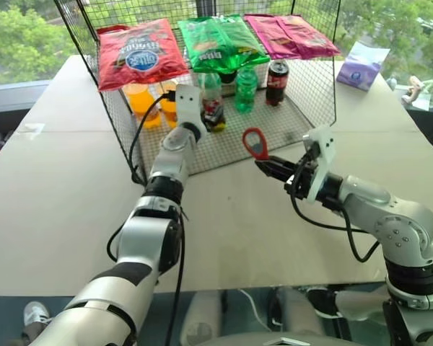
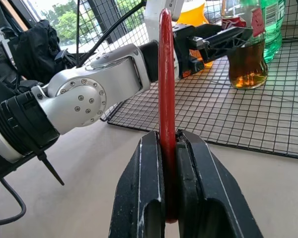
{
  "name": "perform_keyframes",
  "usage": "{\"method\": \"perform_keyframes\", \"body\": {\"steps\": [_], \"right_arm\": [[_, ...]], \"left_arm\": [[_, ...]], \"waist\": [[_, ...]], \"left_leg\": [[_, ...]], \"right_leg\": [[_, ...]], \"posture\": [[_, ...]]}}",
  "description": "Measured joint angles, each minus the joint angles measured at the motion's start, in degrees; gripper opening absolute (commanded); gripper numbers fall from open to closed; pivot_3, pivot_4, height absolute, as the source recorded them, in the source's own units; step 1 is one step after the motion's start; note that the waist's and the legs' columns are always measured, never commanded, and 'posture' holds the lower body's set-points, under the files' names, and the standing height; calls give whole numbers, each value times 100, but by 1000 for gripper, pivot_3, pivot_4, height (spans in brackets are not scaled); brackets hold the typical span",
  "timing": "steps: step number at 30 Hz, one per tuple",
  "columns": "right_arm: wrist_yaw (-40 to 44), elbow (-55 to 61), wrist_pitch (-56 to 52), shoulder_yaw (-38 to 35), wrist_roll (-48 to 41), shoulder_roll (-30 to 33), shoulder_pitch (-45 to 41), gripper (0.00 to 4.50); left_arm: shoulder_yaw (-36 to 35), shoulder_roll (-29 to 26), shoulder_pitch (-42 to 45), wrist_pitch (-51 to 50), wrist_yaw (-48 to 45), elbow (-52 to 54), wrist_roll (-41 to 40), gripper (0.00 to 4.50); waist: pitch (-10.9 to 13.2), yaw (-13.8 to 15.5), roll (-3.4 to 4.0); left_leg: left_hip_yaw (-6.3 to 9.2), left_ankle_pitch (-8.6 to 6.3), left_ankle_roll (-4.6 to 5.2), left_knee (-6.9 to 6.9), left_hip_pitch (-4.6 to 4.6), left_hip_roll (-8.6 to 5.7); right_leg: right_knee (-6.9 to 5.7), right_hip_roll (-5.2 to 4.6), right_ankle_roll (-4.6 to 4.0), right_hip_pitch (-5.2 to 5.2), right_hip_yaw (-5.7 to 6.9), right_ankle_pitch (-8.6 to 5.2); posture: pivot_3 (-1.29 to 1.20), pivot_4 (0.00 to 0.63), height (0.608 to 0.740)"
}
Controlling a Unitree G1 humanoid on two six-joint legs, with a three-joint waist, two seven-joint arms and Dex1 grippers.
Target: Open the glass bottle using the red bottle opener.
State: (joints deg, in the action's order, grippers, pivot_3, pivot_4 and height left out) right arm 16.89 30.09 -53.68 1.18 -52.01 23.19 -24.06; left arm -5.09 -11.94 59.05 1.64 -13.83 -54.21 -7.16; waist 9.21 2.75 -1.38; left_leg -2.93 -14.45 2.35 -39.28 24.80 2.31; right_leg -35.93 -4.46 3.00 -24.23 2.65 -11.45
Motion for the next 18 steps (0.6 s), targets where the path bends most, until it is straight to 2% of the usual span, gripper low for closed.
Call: {"method": "perform_keyframes", "body": {"steps": [3,4,15,18], "right_arm": [[-25,51,0,-2,-7,0,1,0],[-41,52,0,-2,-11,-1,2,0],[-89,53,1,-4,-14,-24,7,0],[-84,52,2,-4,-12,-33,7,0]], "left_arm": [[0,3,7,96,-17,-47,33,394],[0,0,7,115,-21,-47,34,40],[28,43,-191,137,-228,263,90,40],[33,98,-250,76,-364,526,59,848]], "waist": [[0,0,0],[0,0,0],[0,-26,0],[0,-61,0]], "left_leg": [[1,0,0,-1,1,-1],[2,0,1,-1,2,-1],[4,0,1,0,3,-2],[4,0,1,2,4,-2]], "right_leg": [[0,-1,0,1,1,0],[0,-1,0,1,2,0],[1,-2,0,0,4,0],[1,-1,0,-1,3,0]], "posture": [[0,150,740],[0,150,740],[0,150,740],[0,150,740]]}}
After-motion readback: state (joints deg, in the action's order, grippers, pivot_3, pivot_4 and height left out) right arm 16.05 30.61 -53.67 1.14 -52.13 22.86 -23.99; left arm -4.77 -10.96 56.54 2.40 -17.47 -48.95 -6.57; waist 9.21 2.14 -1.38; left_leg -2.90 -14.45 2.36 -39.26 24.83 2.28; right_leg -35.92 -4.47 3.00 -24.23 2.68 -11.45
